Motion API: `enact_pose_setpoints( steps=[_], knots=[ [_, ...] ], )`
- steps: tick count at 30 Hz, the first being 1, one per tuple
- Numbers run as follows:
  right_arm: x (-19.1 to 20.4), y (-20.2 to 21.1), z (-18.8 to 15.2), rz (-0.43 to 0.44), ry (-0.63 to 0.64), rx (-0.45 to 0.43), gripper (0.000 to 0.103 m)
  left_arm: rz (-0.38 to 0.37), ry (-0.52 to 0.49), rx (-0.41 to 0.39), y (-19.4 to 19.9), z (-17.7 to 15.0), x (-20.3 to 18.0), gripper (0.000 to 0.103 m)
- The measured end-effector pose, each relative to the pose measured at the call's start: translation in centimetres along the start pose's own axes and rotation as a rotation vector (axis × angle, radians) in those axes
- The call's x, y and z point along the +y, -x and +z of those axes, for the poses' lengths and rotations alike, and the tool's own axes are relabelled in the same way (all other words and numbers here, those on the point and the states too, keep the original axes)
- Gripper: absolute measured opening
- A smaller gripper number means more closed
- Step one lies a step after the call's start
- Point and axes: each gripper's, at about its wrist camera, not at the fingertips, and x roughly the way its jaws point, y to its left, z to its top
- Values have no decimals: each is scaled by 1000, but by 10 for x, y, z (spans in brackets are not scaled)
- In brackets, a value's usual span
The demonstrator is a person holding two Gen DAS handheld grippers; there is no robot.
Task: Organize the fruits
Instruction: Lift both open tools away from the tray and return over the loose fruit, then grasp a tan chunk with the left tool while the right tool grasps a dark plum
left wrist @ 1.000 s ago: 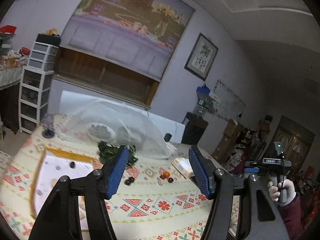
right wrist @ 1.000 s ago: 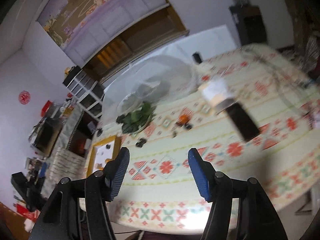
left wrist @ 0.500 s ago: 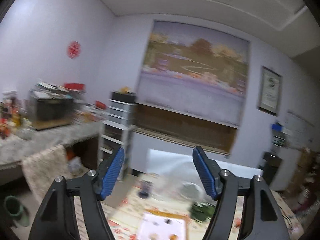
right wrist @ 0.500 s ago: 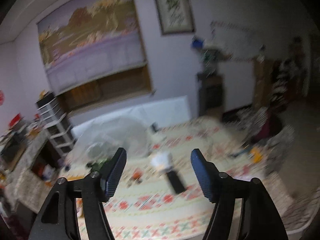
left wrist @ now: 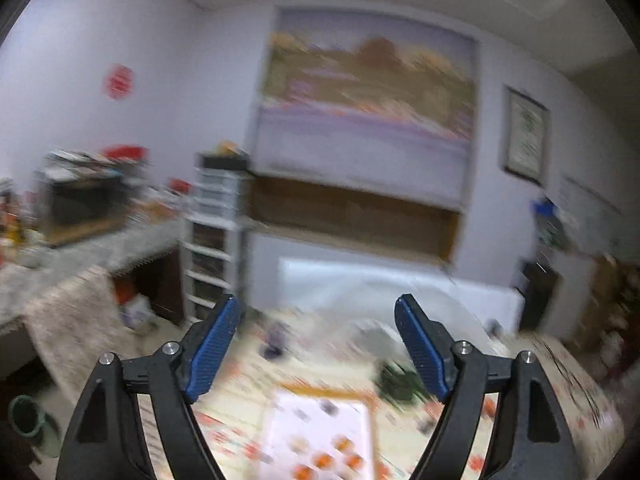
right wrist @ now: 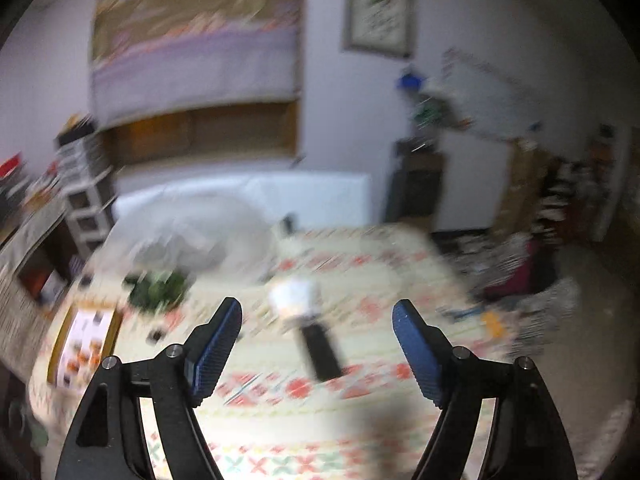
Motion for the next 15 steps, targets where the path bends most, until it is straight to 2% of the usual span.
enact_pose_setpoints(
  steps=[1,3,7,8,9,11,13,15],
  knots=[
    [16,-39,-21,86,-1,42,82,-59,-13,40,-14,-23,-19,81],
    [41,-102,-52,201,-3,102,82,-178,-12,128,-47,-68,-56,81],
    [82,-219,-100,336,-42,193,82,-350,17,266,-114,-142,-114,81],
    [89,-236,-107,329,-44,201,81,-375,25,309,-133,-159,-127,81],
    [96,-253,-113,310,-30,207,75,-394,26,357,-153,-177,-140,81],
    [104,-299,-118,271,-4,250,67,-424,20,447,-187,-210,-164,70],
    [100,-320,-119,272,-16,273,59,-449,5,550,-219,-238,-187,50],
    [94,-337,-116,264,-20,261,59,-470,-18,607,-243,-259,-207,46]
  ],
)
